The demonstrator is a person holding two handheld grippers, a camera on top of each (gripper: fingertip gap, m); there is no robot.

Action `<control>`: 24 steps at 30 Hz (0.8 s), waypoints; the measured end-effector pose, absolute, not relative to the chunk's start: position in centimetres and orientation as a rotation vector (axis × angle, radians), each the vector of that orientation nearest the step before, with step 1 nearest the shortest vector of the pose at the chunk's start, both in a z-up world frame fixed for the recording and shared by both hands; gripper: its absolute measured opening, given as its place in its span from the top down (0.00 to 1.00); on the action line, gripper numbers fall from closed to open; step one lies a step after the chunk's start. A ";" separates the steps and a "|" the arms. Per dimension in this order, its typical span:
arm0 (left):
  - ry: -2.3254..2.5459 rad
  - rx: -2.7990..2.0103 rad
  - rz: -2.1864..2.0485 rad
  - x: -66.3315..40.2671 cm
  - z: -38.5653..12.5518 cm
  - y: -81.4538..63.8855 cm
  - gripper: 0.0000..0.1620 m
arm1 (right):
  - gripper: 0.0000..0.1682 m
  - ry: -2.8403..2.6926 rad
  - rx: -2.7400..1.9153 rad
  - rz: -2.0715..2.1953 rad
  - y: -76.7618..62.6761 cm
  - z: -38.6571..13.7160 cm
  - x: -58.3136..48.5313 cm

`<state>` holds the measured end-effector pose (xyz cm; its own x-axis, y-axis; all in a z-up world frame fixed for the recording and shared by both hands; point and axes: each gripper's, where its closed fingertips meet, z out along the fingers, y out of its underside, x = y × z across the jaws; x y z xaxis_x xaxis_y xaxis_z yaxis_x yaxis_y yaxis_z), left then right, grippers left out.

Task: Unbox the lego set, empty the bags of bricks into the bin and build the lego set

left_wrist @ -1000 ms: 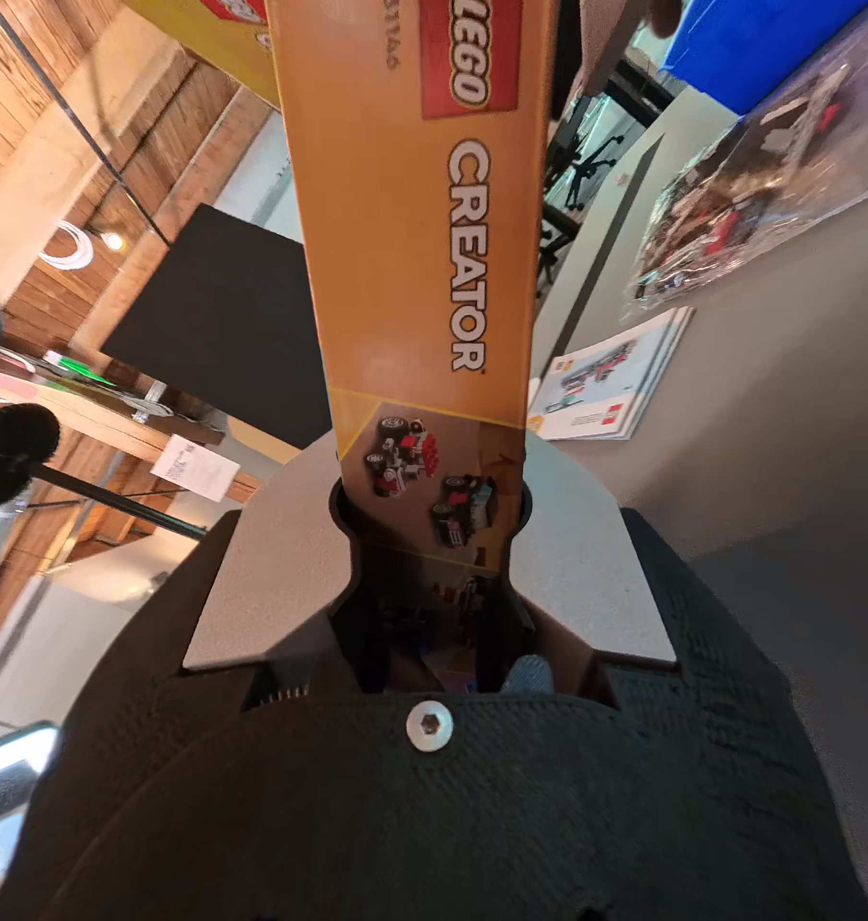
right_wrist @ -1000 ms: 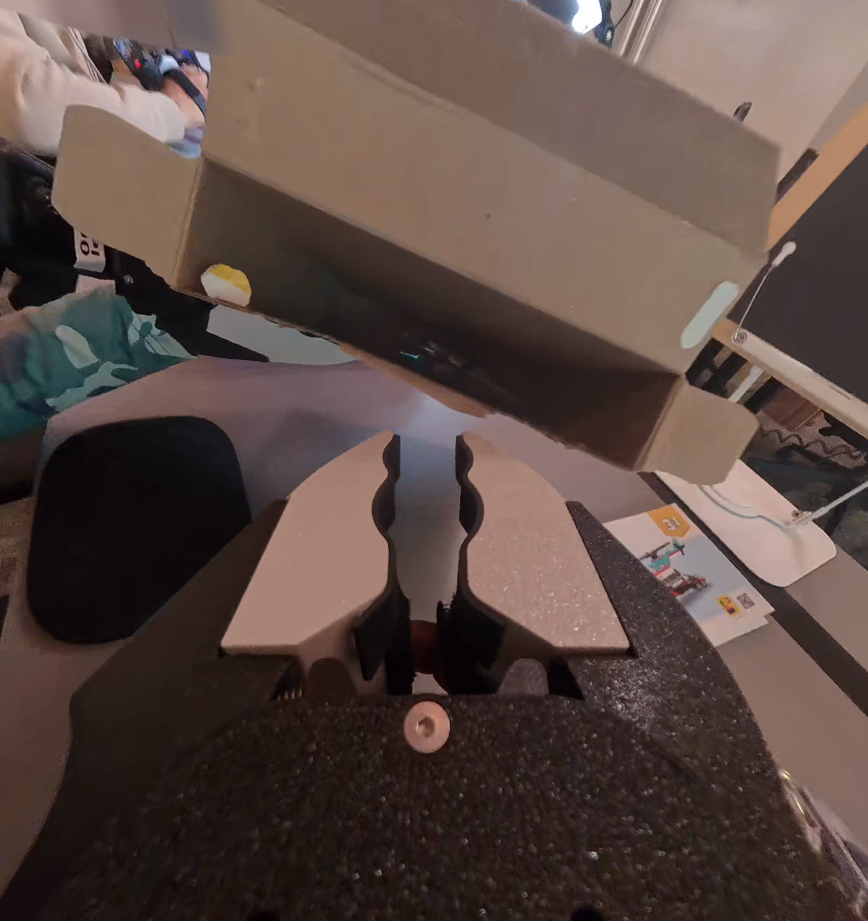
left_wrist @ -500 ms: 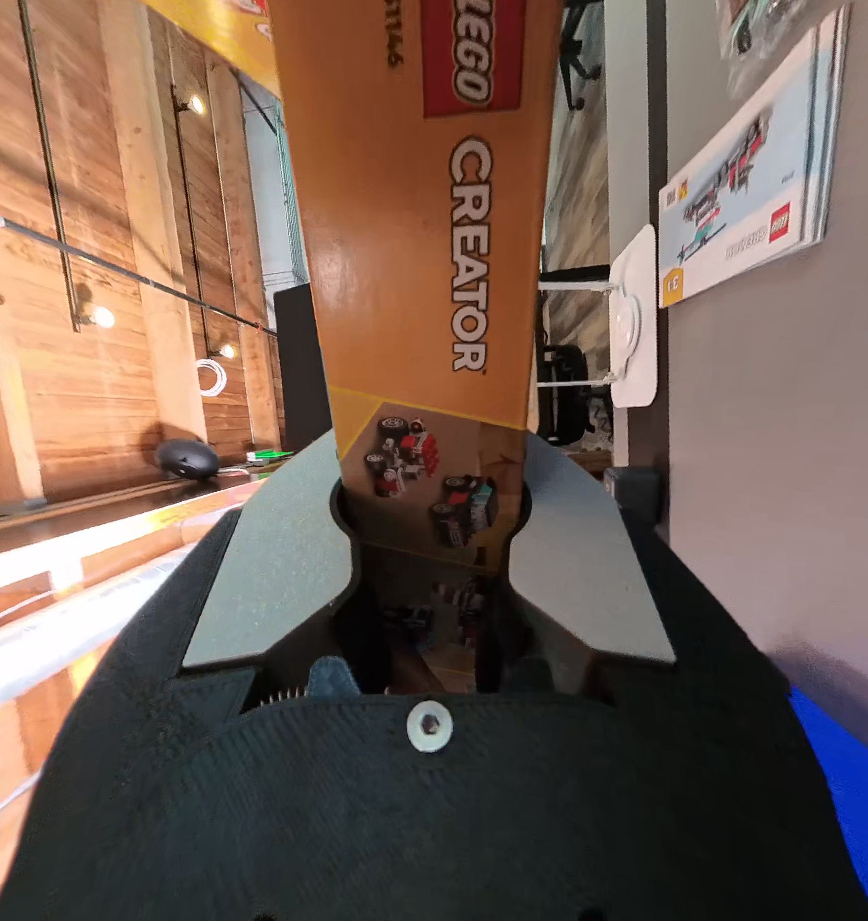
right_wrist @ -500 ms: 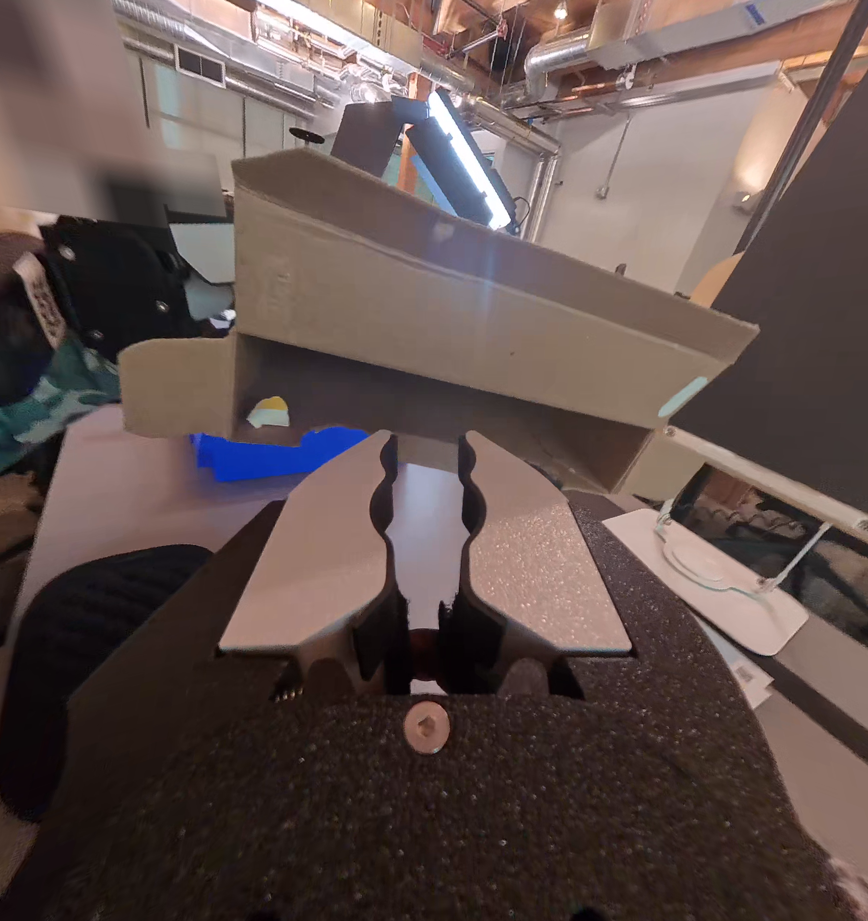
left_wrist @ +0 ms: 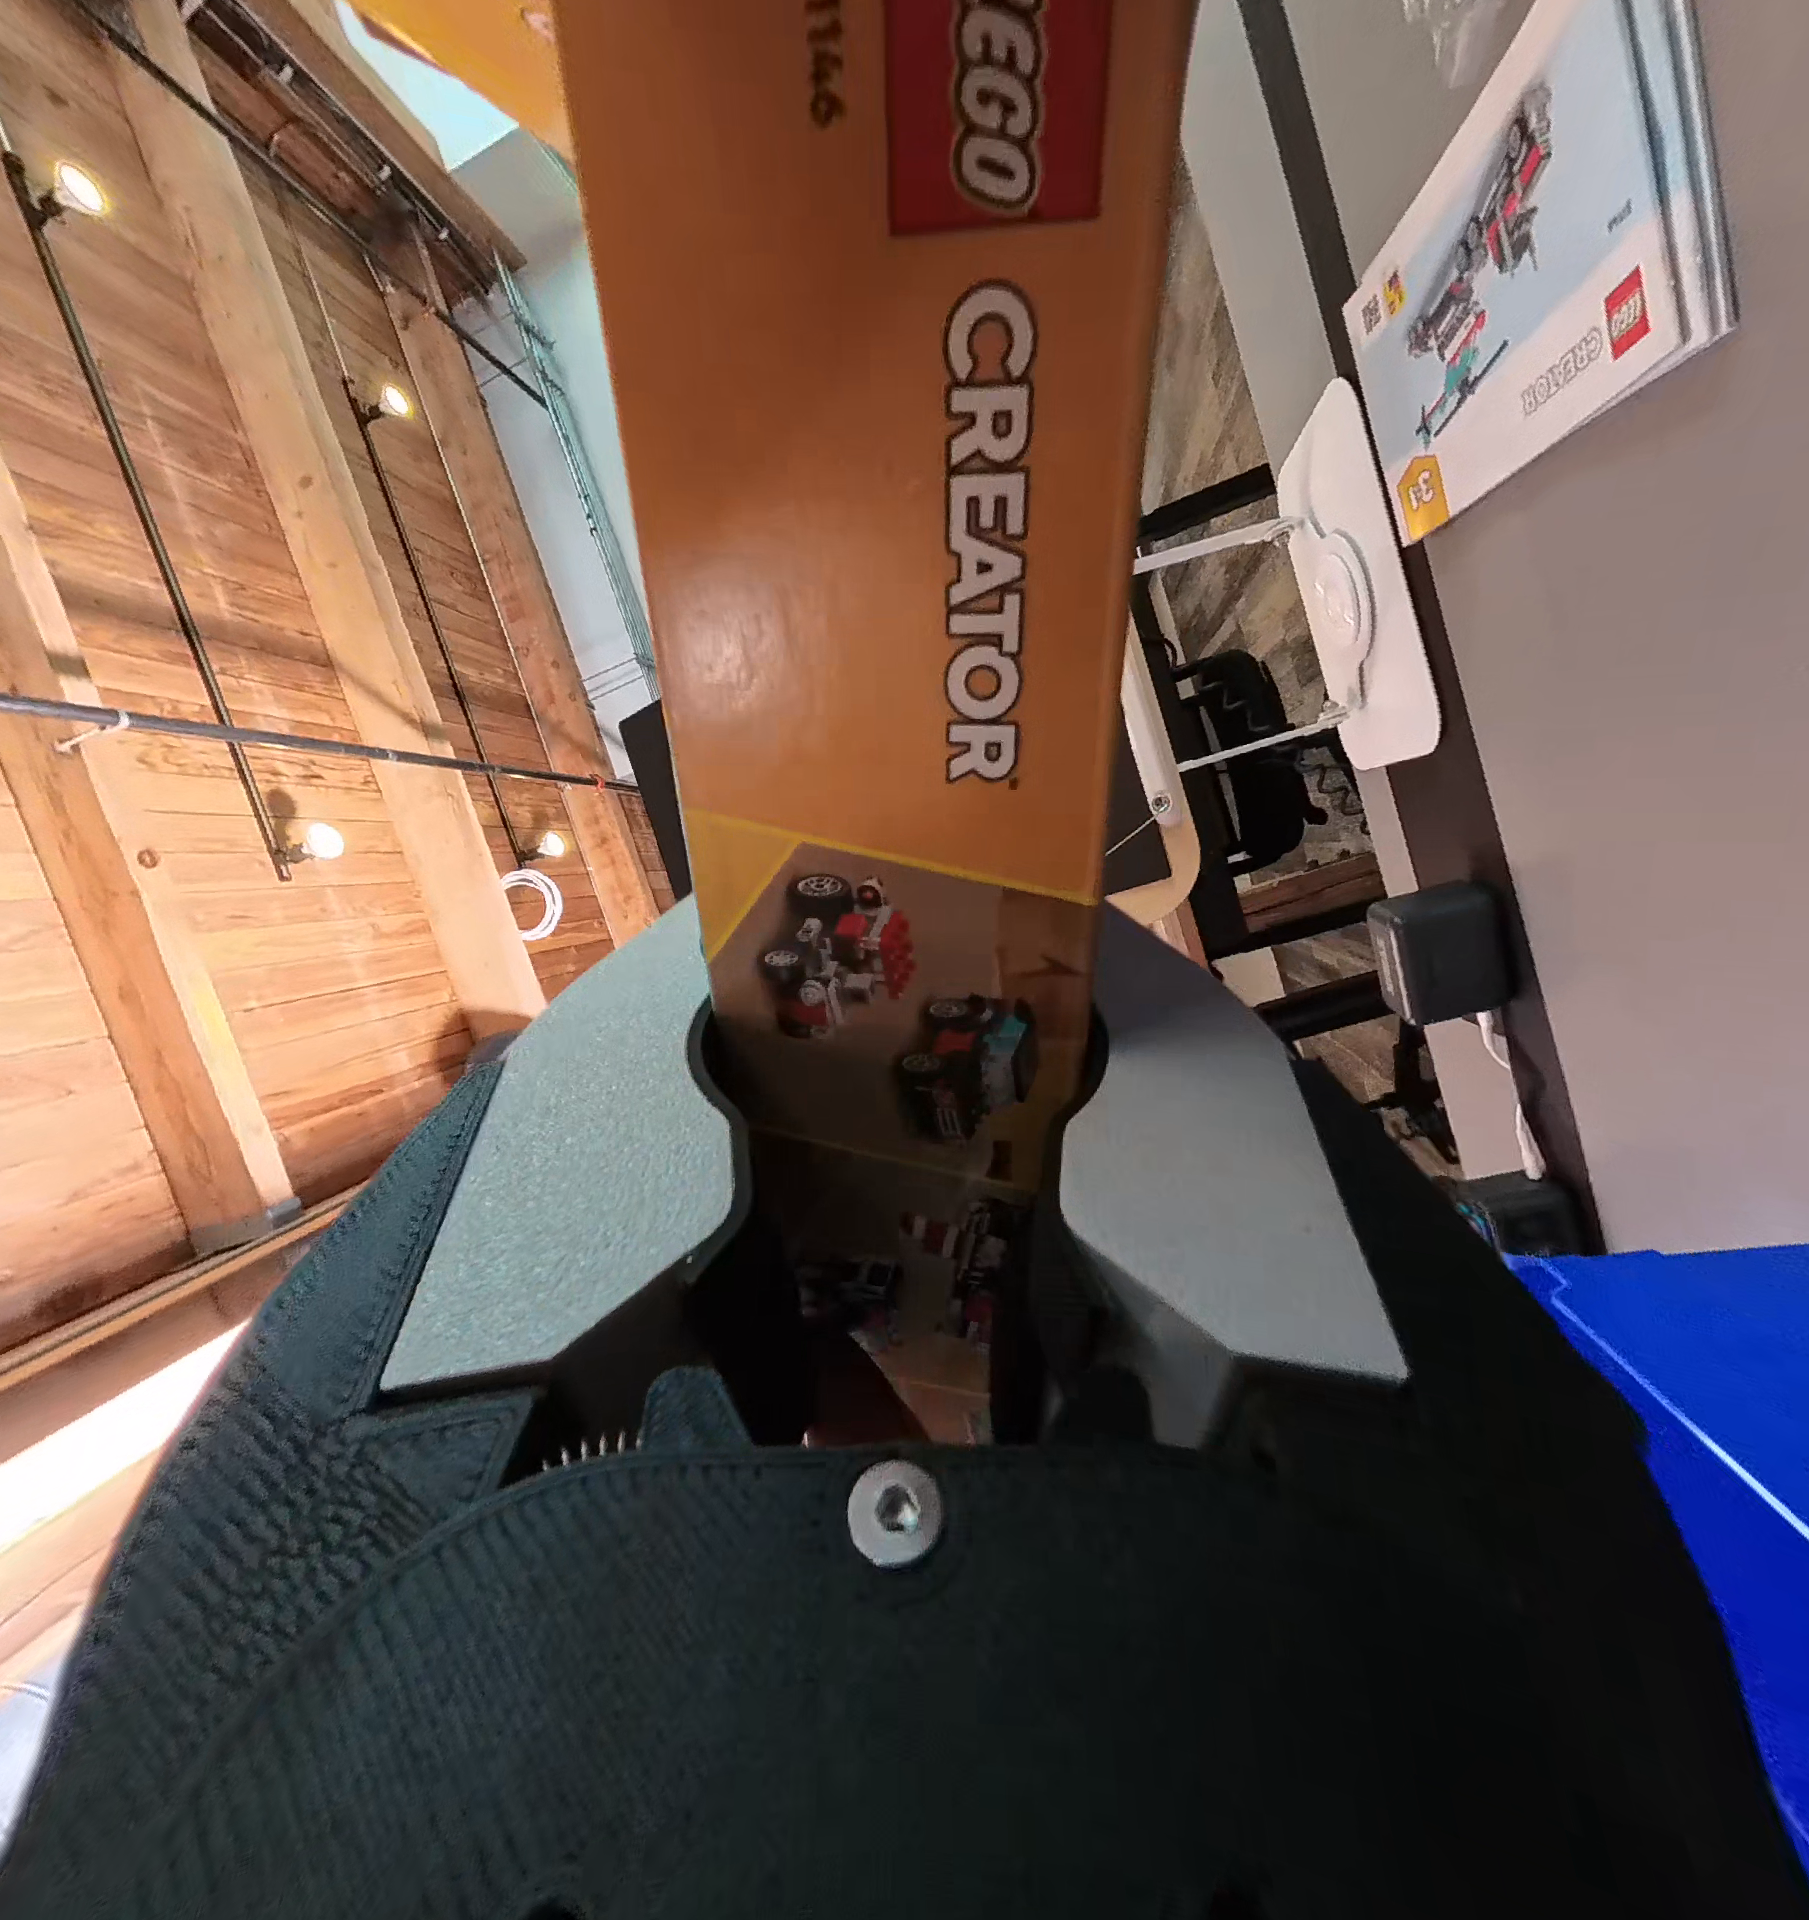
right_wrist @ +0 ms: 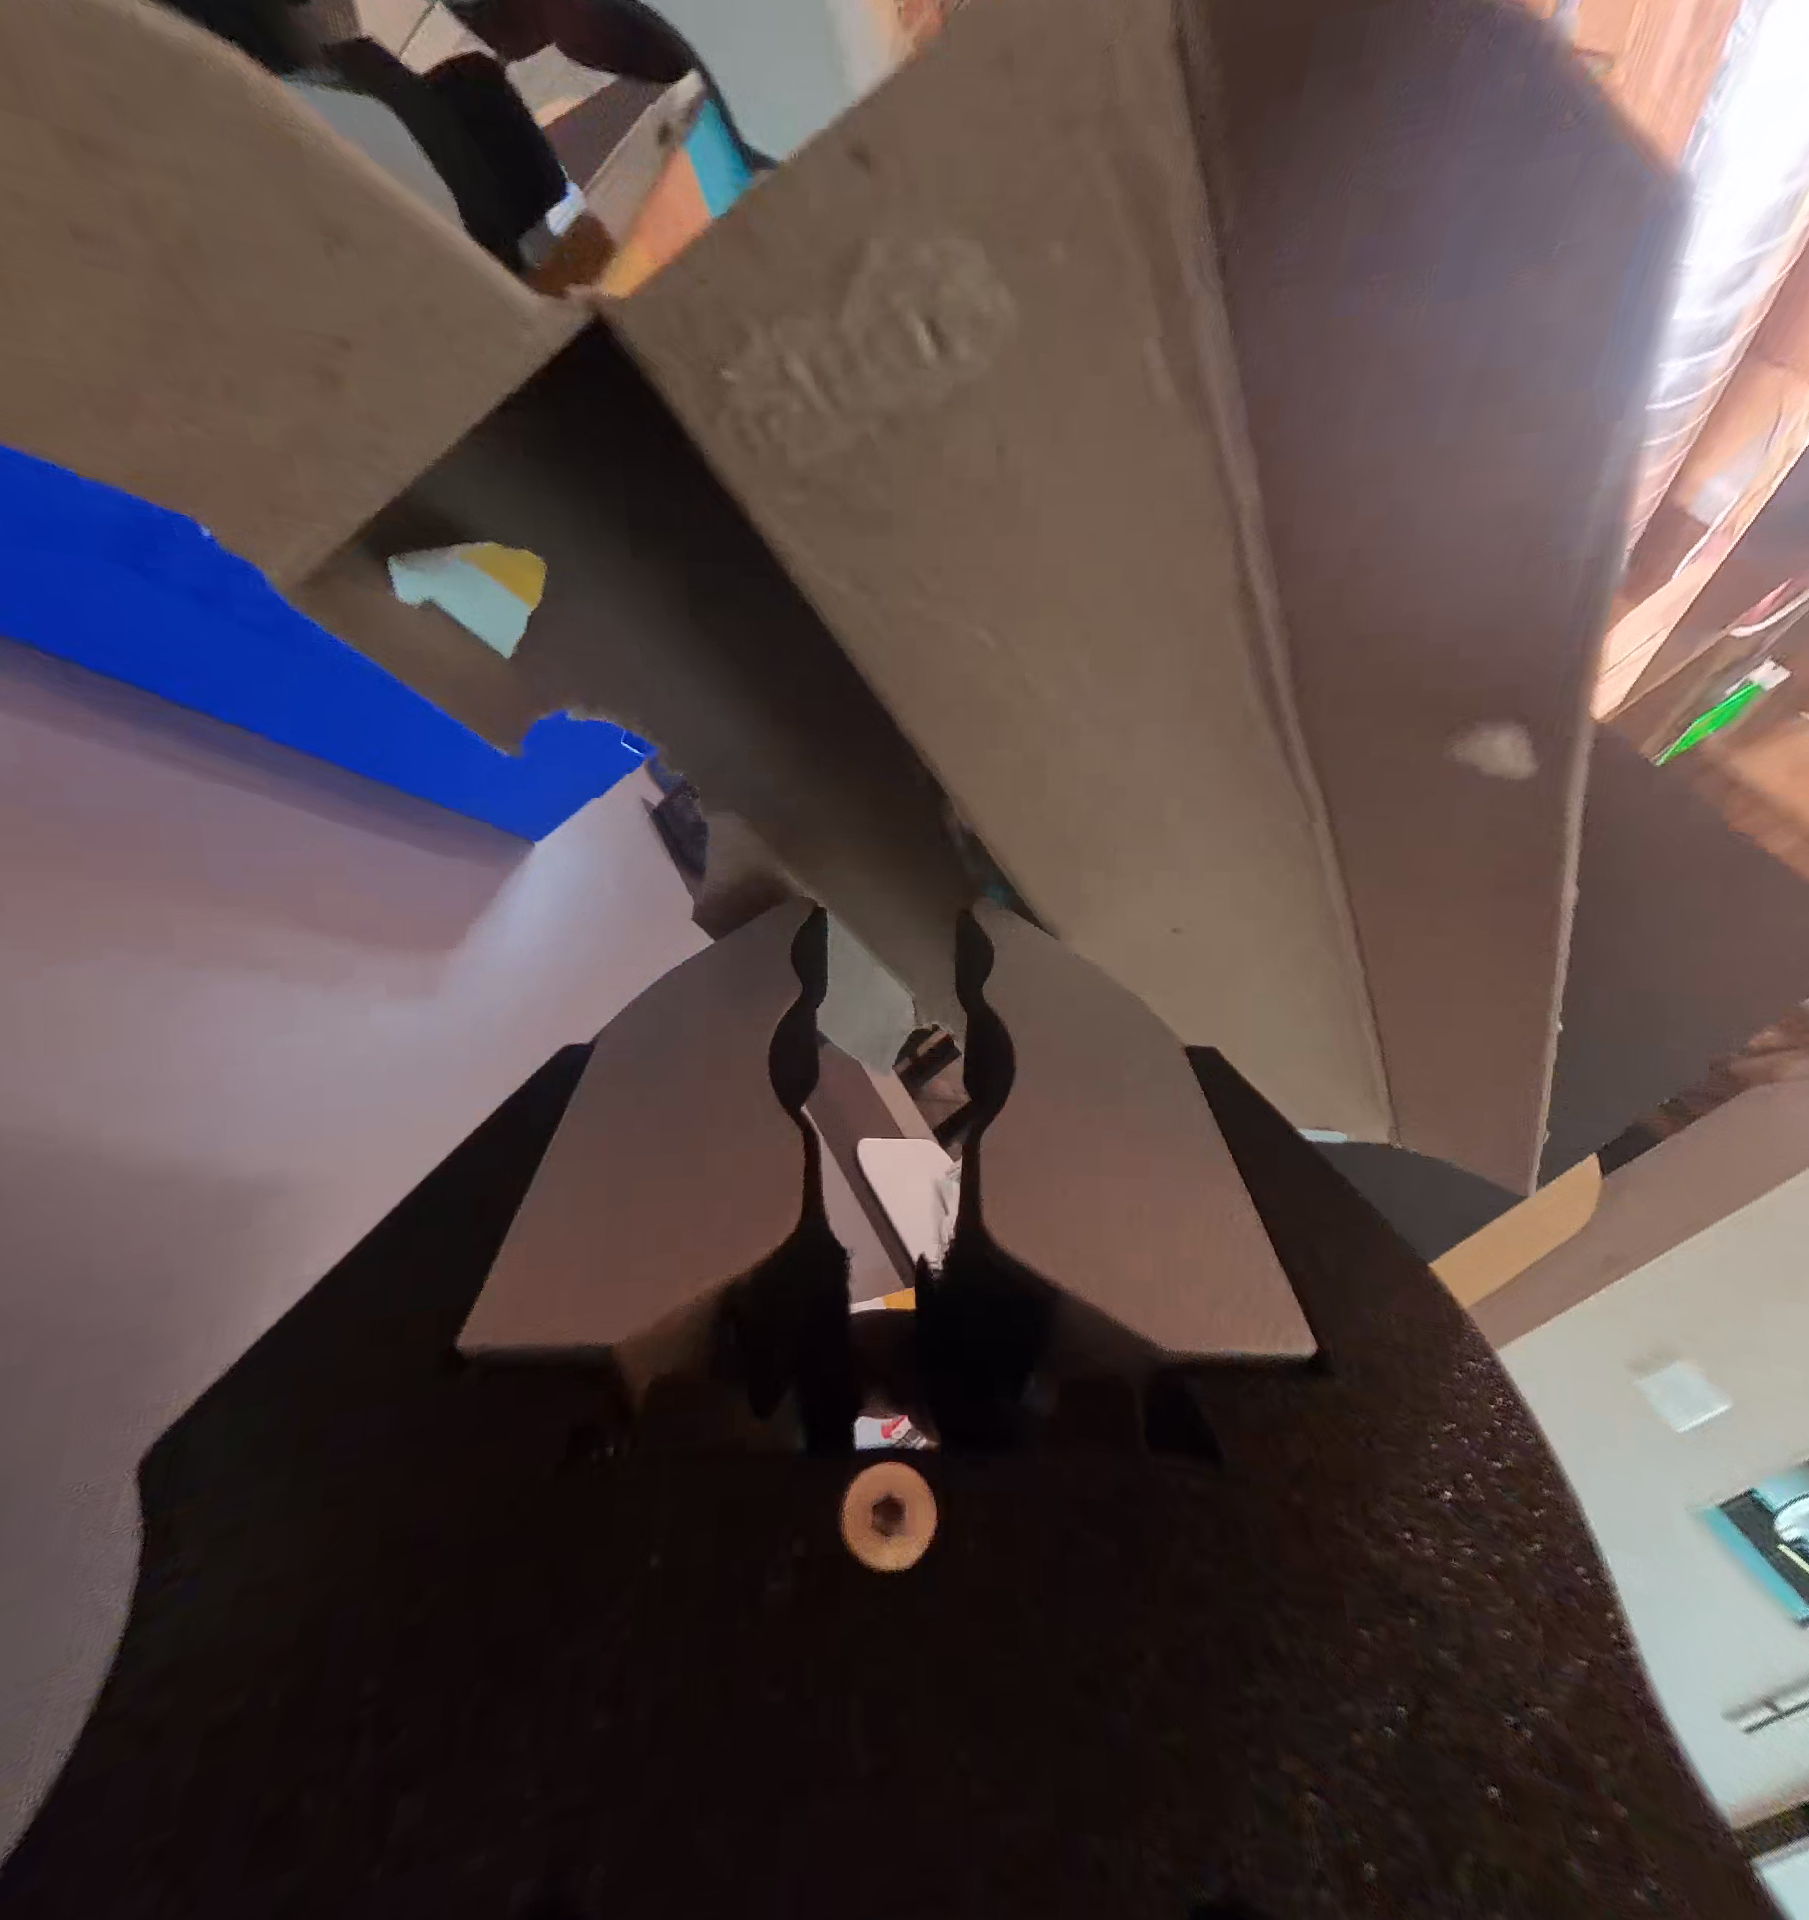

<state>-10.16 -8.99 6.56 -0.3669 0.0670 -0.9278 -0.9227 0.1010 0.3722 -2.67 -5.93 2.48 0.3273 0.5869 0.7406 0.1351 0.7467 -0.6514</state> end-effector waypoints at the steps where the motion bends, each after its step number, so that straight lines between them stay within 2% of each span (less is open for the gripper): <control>1: 1.505 -0.883 1.417 -10.1 6.6 -9.0 0.64 | 0.86 -1.227 -0.700 0.321 -5.9 2.4 -2.8; 17: 1.593 -0.861 1.421 -9.6 8.5 -8.9 0.64 | 0.86 -1.188 -0.625 0.324 -6.4 3.7 -2.7; 24: 1.682 -0.720 1.475 -7.7 11.9 -9.7 0.64 | 0.83 -0.971 -0.676 0.609 -6.6 6.5 -0.9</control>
